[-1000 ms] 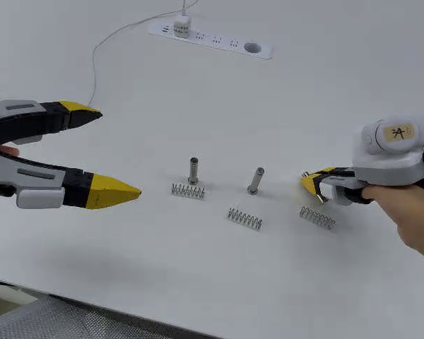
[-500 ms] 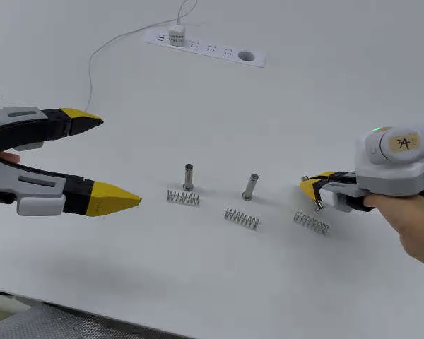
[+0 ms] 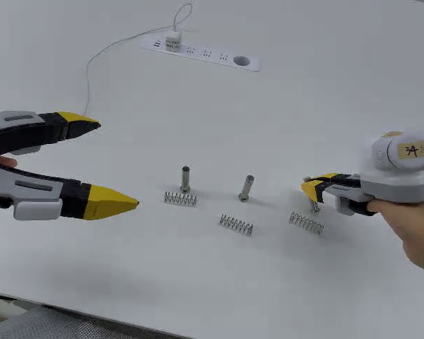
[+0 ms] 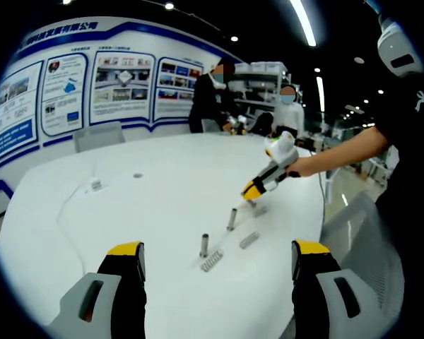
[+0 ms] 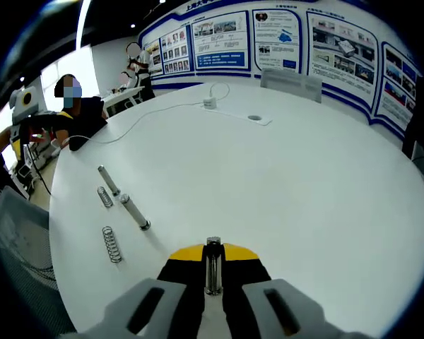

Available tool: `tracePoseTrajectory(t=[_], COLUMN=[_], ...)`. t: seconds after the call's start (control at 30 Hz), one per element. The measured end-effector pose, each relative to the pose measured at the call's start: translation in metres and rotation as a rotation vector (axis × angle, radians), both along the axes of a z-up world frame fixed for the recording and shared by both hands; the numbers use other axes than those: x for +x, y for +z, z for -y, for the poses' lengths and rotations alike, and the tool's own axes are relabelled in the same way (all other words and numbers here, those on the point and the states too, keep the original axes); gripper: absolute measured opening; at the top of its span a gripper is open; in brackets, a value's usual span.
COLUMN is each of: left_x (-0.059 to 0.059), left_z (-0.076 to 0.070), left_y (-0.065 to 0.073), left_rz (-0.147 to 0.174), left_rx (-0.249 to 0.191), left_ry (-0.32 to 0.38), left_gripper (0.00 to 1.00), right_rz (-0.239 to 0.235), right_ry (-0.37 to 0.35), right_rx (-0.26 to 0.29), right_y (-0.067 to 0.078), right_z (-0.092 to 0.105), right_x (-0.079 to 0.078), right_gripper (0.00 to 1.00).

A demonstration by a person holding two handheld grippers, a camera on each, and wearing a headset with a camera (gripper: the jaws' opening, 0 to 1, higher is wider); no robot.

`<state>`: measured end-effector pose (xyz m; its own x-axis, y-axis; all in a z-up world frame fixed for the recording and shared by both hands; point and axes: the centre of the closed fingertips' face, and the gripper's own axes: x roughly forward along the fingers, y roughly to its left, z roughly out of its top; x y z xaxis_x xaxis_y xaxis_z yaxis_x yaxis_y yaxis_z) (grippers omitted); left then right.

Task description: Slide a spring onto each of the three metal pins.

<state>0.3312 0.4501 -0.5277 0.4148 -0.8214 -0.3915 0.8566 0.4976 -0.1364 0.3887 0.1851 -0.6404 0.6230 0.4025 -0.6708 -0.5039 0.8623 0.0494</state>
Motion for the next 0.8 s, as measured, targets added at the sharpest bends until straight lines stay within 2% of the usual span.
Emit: tracePoseTrajectory(t=[0.27, 0.4, 0.63, 0.7, 0.8], left_x=[-0.001, -0.002, -0.006, -0.006, -0.007], left_z=[0.005, 0.006, 0.007, 0.007, 0.008], left_y=[0.004, 0.004, 0.004, 0.005, 0.006], left_rz=[0.004, 0.005, -0.004, -0.003, -0.004], left_rx=[-0.007, -0.005, 0.002, 0.001, -0.001], left_ry=[-0.004, -0.004, -0.006, -0.004, -0.004], left_gripper=[0.87, 0.87, 0.87, 0.87, 0.87], right_rz=[0.029, 0.072, 0.103, 0.125, 0.155], right_ry=[-0.022, -0.03, -0.027, -0.016, -0.02], right_rx=[0.031, 0.044, 0.062, 0.055, 0.076], right_y=[0.004, 0.008, 0.008, 0.009, 0.01], right_z=[0.003, 0.002, 0.001, 0.001, 0.001], right_x=[0.001, 0.001, -0.005, -0.009, -0.013], right_gripper=[0.08, 0.08, 0.08, 0.08, 0.08])
